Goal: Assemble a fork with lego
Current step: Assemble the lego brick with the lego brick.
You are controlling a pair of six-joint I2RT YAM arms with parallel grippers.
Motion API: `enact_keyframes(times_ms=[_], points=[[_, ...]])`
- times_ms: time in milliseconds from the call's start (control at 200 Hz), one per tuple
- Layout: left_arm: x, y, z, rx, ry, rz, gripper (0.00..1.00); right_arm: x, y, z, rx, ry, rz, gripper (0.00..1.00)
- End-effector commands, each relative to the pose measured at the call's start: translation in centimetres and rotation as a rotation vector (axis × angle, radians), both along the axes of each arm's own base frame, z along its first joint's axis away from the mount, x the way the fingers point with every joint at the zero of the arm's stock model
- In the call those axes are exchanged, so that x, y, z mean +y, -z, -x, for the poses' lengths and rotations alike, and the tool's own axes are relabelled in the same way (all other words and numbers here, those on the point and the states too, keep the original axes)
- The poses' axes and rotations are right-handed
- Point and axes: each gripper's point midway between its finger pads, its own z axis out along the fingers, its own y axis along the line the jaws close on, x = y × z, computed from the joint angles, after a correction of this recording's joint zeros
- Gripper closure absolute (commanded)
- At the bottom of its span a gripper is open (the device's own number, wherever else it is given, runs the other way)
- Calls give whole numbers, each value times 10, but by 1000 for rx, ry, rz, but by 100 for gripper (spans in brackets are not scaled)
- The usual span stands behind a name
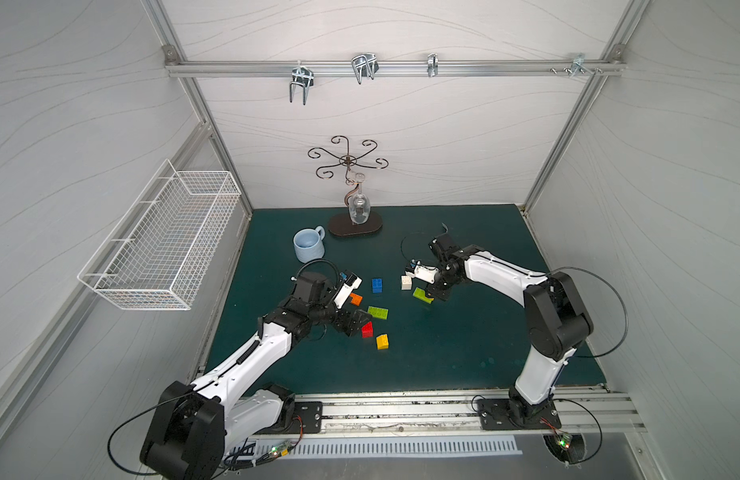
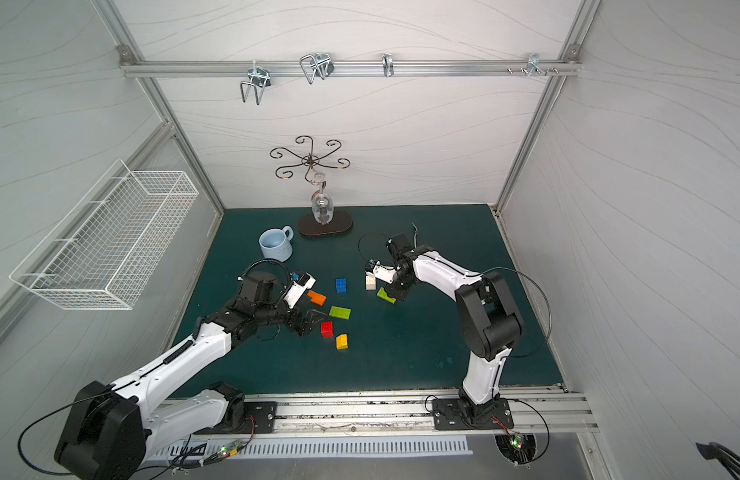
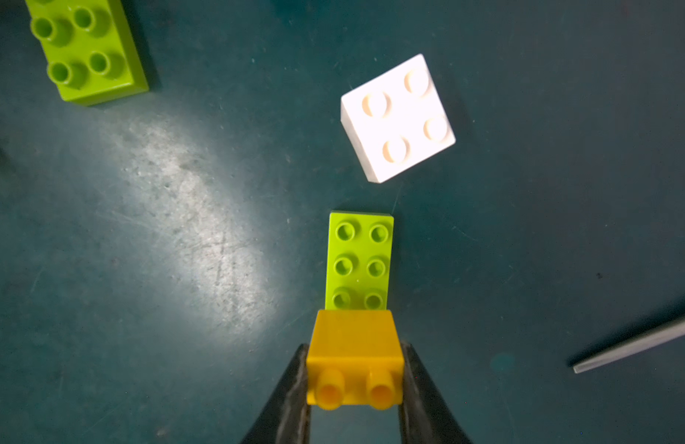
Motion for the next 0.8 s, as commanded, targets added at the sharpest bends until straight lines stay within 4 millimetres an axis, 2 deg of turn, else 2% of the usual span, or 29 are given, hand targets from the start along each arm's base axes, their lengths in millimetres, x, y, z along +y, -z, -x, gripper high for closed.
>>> enact_keyframes(times_ms=[0, 795], points=[[-7, -8, -4, -44, 30, 18, 0, -2, 8, 2, 23, 24, 9, 100], [-6, -7, -3, -43, 32, 12, 0, -3, 27, 3, 49, 55, 22, 100]])
